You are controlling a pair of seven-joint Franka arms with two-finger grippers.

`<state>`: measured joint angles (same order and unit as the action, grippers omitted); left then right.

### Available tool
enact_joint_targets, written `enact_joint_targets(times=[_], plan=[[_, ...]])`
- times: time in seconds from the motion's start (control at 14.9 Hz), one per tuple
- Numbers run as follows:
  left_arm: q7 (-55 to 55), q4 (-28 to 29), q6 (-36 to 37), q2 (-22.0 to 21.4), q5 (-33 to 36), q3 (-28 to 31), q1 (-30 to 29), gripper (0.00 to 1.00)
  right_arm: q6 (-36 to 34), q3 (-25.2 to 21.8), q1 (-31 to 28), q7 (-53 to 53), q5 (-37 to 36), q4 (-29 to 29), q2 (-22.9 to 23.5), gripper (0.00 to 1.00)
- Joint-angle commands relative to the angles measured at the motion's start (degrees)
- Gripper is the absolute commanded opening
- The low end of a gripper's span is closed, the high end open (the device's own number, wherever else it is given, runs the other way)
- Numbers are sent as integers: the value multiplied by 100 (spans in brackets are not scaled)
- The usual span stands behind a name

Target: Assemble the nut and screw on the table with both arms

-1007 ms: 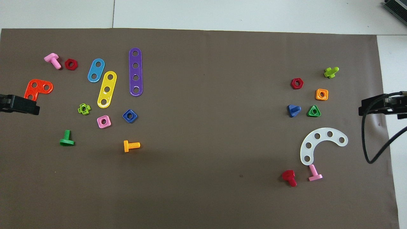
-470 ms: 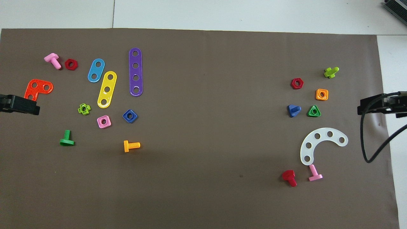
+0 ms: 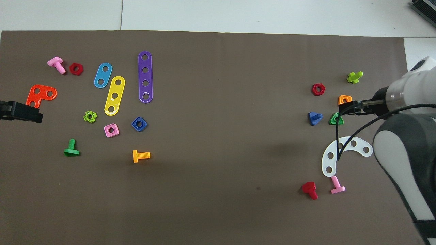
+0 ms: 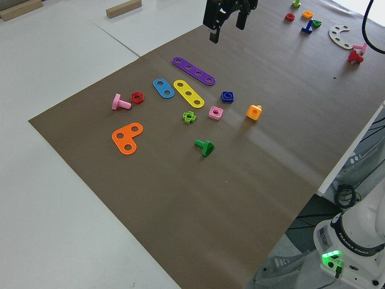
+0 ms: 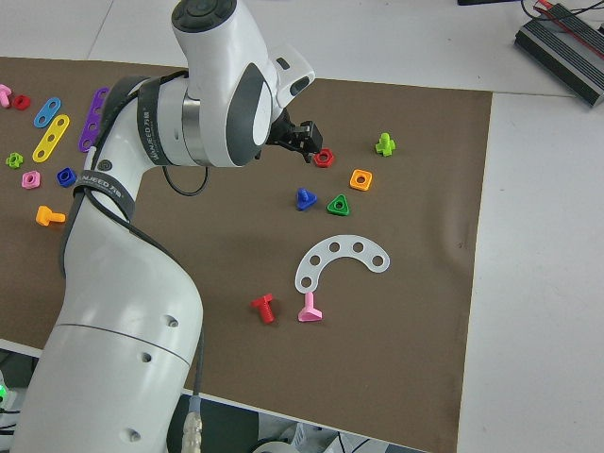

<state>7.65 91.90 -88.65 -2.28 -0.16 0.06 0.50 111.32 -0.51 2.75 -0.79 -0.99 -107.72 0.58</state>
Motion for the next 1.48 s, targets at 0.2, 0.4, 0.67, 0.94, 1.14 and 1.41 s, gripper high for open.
enact_joint_targets(times=[0.2,0.4,0.67,0.94,1.14,1.41], plan=[[35,161,-12,-150,-98,-41,-76,100,1627,7,-55,-1335,143,-617,917,100],[35,162,-12,-150,-98,-32,-76,100,2129,8,129,-1494,152,-987,1075,98],[35,161,-12,-150,-98,-32,-76,100,2701,-1,103,-1766,152,-1216,1312,89],[35,161,-12,-150,-98,-32,-76,100,2886,-1,68,-1873,152,-1330,1348,65],[35,161,-12,-150,-98,-32,-76,100,2886,-1,68,-1881,152,-1374,1339,44],[35,161,-12,-150,-98,-32,-76,100,2895,-1,15,-1978,152,-1445,1348,41]])
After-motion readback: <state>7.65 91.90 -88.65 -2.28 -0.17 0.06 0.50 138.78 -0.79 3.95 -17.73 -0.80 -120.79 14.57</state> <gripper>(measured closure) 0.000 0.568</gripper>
